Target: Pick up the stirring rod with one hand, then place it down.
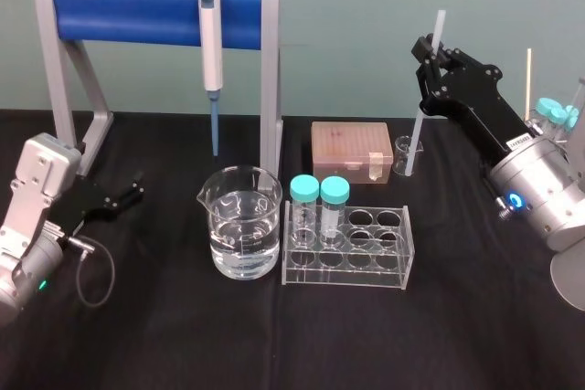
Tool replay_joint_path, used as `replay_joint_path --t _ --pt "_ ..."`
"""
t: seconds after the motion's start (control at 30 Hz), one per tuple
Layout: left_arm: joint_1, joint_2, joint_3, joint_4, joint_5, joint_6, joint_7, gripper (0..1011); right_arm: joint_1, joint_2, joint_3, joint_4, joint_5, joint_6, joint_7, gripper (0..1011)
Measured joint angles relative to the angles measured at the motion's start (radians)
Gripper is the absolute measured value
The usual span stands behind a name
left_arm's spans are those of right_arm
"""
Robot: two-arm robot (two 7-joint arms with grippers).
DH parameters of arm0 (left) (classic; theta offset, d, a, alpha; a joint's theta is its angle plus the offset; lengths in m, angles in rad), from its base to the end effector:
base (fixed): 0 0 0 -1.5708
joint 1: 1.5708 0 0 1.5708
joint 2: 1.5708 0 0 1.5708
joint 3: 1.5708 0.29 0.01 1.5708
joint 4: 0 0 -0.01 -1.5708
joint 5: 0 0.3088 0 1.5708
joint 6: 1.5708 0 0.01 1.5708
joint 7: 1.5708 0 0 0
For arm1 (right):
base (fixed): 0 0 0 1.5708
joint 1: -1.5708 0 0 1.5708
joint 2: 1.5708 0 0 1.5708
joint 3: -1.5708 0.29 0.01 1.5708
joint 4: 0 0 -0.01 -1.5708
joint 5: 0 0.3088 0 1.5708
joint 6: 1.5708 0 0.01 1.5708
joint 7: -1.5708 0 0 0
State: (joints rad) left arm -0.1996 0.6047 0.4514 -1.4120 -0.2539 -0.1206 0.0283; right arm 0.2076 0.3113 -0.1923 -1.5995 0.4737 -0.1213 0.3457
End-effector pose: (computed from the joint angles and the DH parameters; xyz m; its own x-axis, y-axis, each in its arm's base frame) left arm 0.3581 0.0827 -0.3022 0.2922 0.8803 0.3738 -0.9553 0.2873 0.0701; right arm 0.3768 -0.0294 -0.2220 0.5201 -0.8538 -0.0207 0.8141 0.4883 0.3143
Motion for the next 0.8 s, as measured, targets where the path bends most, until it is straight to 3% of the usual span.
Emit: replay_joint_path --t 0.8 --pt "0.000 0.000 0.000 0.000 0.000 0.000 0.000 1000 0.015 -0.003 -0.009 0.015 0.005 0.004 0.007 74"
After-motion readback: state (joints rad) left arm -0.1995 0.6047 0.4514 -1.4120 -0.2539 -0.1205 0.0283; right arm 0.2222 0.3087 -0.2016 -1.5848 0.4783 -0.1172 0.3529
